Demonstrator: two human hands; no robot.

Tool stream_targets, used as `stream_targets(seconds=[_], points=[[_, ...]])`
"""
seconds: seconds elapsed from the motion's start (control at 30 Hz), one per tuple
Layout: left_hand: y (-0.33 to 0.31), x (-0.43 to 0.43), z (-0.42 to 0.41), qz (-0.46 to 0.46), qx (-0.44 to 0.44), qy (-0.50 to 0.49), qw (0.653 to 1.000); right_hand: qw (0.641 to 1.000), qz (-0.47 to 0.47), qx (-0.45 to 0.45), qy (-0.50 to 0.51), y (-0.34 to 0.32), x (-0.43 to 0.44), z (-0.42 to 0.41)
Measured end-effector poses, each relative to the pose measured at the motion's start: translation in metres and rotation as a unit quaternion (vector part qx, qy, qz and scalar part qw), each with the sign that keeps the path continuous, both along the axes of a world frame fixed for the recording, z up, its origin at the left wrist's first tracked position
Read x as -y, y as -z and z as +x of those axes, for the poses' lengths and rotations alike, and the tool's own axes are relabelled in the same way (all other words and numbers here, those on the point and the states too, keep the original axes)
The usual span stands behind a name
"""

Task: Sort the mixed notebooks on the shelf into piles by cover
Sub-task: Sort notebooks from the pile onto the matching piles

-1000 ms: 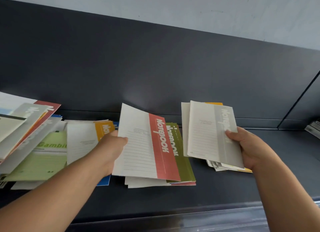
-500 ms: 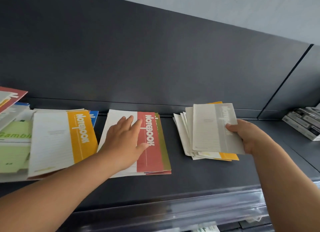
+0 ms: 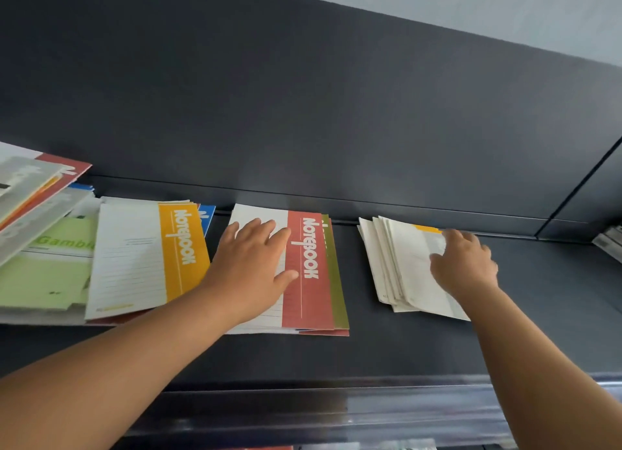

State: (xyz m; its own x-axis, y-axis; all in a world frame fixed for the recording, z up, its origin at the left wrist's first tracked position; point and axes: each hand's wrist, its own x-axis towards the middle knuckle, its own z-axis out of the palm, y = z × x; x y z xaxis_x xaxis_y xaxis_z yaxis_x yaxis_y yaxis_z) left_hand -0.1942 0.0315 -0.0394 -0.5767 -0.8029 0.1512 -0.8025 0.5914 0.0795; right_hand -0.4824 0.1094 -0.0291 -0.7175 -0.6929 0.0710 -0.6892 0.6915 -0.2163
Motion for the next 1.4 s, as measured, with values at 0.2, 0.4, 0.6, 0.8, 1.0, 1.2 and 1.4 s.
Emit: stream_targets(seconds=[0.2, 0.4, 0.6, 0.8, 1.0, 1.2, 1.4], points=[[-0.01, 0.011, 0.037, -0.016, -0.002, -0.04, 0.999, 0.987, -0.039, -0.022, -0.156, -0.008, 0.029, 0.085], [-0.016, 0.026, 0.1, -0.014, -0.005, -0.105, 0.994, 0.957, -0.058, -0.001, -0.284, -0.003, 0.061, 0.177], [-0.021, 0.035, 0.165, 0.003, 0.018, -0.167, 0.986, 0.935, -0.047, 0.059, -0.346, -0.001, 0.08, 0.258], [-0.011, 0.035, 0.204, 0.064, 0.037, -0.172, 0.982, 0.938, 0.004, 0.139, -0.318, 0.008, 0.098, 0.307], [0.003, 0.031, 0.216, 0.12, 0.062, -0.163, 0.977, 0.949, 0.056, 0.163, -0.266, 0.012, 0.107, 0.326], [0.004, 0.028, 0.216, 0.137, 0.043, -0.117, 0.983, 0.951, -0.026, 0.268, -0.154, 0.003, 0.105, 0.307], [0.005, 0.03, 0.214, 0.165, 0.02, -0.137, 0.977, 0.929, -0.066, 0.344, -0.117, 0.004, 0.103, 0.31]])
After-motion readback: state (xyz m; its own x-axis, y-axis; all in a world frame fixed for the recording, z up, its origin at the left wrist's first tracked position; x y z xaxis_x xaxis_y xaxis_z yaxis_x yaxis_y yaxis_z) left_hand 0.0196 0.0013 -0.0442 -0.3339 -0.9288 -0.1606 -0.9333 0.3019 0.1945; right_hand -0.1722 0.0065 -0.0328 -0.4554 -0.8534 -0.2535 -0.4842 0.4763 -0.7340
